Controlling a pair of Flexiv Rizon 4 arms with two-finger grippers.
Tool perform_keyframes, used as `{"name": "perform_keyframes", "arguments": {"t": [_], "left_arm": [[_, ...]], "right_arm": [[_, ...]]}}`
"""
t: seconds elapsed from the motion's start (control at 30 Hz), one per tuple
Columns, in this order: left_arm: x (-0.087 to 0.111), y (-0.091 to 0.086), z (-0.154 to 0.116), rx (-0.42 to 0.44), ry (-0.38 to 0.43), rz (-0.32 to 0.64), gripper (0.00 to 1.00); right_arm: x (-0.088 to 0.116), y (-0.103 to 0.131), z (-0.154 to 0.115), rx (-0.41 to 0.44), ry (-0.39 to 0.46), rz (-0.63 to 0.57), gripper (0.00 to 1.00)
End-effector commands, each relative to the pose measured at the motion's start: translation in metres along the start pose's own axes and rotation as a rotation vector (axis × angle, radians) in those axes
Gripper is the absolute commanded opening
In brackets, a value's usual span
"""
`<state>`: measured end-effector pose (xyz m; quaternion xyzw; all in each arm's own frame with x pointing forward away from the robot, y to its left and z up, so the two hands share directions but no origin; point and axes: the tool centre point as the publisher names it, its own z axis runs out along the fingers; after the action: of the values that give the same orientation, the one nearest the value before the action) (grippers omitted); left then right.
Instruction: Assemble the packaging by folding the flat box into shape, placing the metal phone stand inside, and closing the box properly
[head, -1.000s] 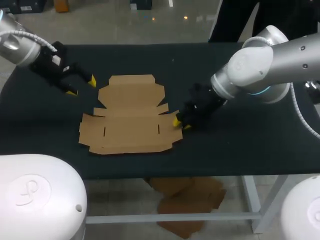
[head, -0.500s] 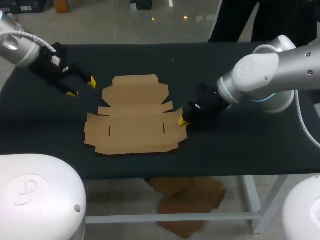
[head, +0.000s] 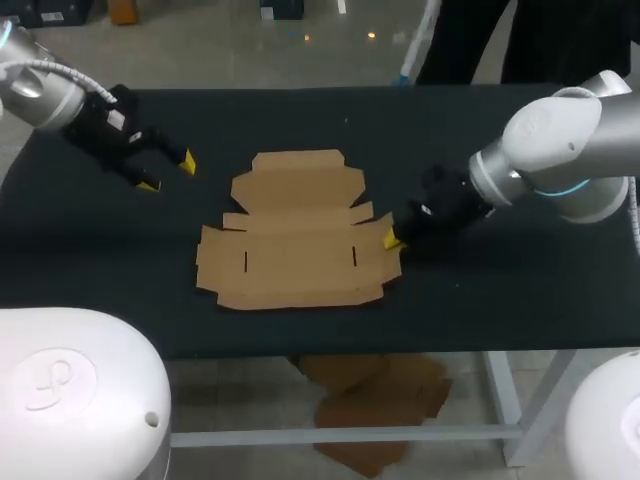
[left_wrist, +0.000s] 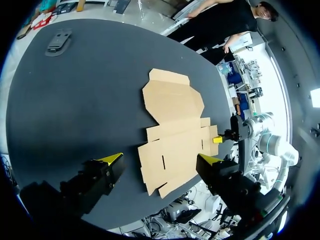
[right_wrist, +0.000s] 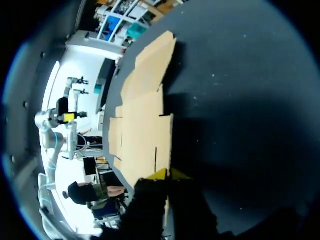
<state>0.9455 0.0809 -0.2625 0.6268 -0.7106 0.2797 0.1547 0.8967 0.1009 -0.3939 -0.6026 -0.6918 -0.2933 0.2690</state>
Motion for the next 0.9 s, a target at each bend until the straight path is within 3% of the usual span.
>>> {"name": "perform_keyframes", "arguments": {"t": [0.03, 0.27, 0.9], "left_arm": [[-0.001, -0.004, 0.002, -0.012, 0.002, 0.001, 1.00], [-0.001, -0.005, 0.005, -0.017, 0.006, -0.001, 1.00], [-0.006, -0.009, 0.007, -0.029, 0.019, -0.005, 1.00]], "right_arm": [[-0.009, 0.008, -0.008, 0.016, 0.019, 0.010, 0.00], [-0.021, 0.009, -0.008, 0.022, 0.032, 0.040, 0.00], [-0.030, 0.015, -0.012, 0.065, 0.043, 0.055, 0.00]]}}
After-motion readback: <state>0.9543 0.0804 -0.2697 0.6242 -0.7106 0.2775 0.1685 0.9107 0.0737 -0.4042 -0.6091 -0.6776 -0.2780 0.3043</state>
